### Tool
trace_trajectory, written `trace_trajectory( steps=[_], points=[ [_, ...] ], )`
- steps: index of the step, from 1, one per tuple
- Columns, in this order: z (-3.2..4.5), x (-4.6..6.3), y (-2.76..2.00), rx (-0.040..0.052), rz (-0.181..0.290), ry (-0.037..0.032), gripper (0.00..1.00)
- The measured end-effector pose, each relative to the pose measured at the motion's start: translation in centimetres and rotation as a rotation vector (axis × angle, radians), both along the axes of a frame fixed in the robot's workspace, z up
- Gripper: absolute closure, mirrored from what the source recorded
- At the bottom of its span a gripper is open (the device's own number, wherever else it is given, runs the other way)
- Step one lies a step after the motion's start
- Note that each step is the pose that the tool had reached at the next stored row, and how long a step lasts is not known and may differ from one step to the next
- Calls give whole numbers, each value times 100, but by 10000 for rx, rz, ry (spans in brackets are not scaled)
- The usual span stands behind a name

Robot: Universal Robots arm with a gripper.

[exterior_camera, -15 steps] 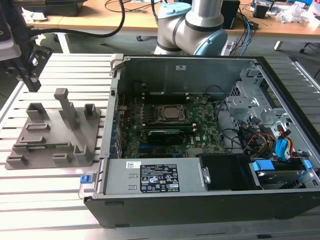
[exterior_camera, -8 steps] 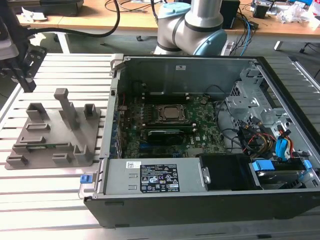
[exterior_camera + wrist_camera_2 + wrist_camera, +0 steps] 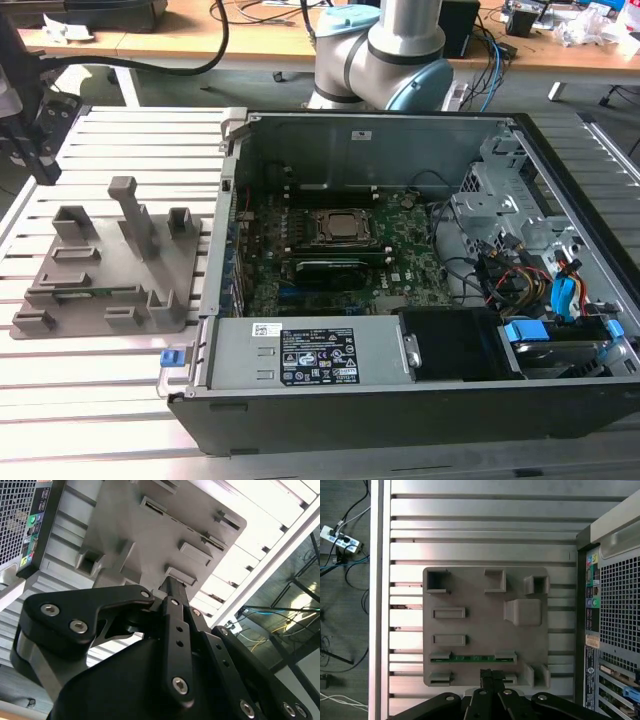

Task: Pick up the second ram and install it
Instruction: 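Reach for the second ram, then pick up the second ram and move it above second insertion slot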

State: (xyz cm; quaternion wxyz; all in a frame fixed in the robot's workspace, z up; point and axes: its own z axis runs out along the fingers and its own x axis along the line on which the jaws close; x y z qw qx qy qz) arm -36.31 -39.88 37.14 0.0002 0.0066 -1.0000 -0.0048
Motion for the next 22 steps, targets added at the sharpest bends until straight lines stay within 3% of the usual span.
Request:
trace_trajectory(
  steps=[10, 13, 15, 17, 20, 22],
  points=[
    [0, -8, 0, 0, 2, 0, 89],
    [0, -8, 0, 0, 227, 0, 89],
    [0, -8, 0, 0, 820, 0, 89],
    [0, -8, 0, 0, 1712, -1, 89],
    [0, -8, 0, 0, 2404, 0, 89],
    [0, -8, 0, 0, 3390, 0, 89]
  ],
)
